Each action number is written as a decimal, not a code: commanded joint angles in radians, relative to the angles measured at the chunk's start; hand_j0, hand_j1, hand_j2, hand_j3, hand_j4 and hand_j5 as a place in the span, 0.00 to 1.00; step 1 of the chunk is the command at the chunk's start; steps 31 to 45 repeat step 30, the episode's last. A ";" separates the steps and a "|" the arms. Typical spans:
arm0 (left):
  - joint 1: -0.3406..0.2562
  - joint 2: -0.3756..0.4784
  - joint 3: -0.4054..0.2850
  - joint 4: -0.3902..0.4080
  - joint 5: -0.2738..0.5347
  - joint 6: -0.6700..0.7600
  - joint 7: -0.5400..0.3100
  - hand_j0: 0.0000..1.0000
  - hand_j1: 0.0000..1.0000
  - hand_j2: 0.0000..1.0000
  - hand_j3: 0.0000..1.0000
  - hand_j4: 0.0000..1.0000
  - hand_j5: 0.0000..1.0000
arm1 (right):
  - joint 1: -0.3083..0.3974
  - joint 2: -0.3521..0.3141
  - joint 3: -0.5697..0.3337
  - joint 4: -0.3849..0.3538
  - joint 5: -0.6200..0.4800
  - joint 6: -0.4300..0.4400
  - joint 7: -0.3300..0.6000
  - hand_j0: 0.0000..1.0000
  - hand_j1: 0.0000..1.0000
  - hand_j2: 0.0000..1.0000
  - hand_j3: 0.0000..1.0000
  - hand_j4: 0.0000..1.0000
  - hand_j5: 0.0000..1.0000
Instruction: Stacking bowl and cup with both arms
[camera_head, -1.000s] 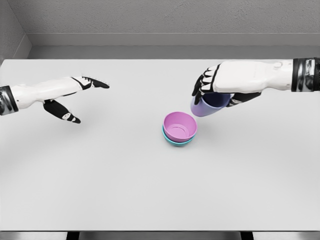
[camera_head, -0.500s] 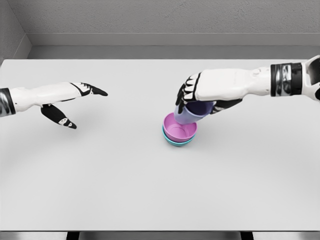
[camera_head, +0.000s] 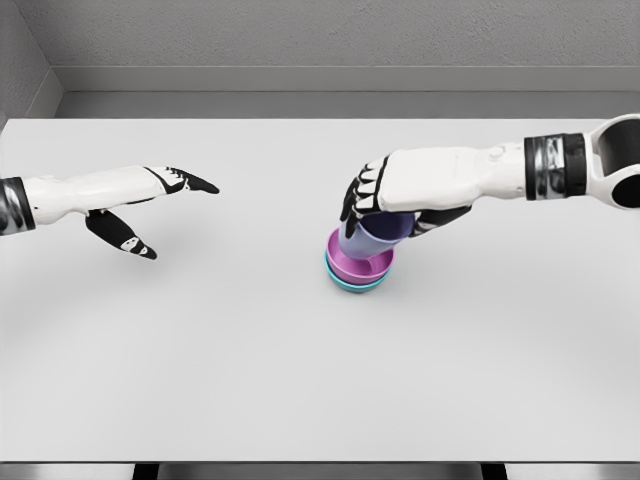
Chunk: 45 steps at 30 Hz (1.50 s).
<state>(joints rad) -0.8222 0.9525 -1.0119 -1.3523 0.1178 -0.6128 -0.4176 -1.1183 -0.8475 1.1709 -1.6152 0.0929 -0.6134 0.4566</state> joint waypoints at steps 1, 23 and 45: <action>0.000 0.000 0.001 -0.001 0.006 0.002 0.000 1.00 1.00 1.00 1.00 1.00 1.00 | 0.000 0.001 -0.011 0.000 -0.005 0.003 0.005 0.78 0.78 0.78 0.78 0.78 0.78; 0.015 -0.008 0.044 -0.002 0.000 0.002 0.008 1.00 1.00 1.00 1.00 1.00 1.00 | 0.051 -0.241 -0.054 0.020 -0.010 0.003 0.004 1.00 1.00 1.00 1.00 1.00 1.00; 0.077 0.006 0.110 -0.001 -0.003 0.002 0.008 1.00 1.00 1.00 1.00 1.00 1.00 | 0.075 -0.334 -0.056 0.027 -0.013 0.003 0.002 1.00 1.00 1.00 1.00 1.00 1.00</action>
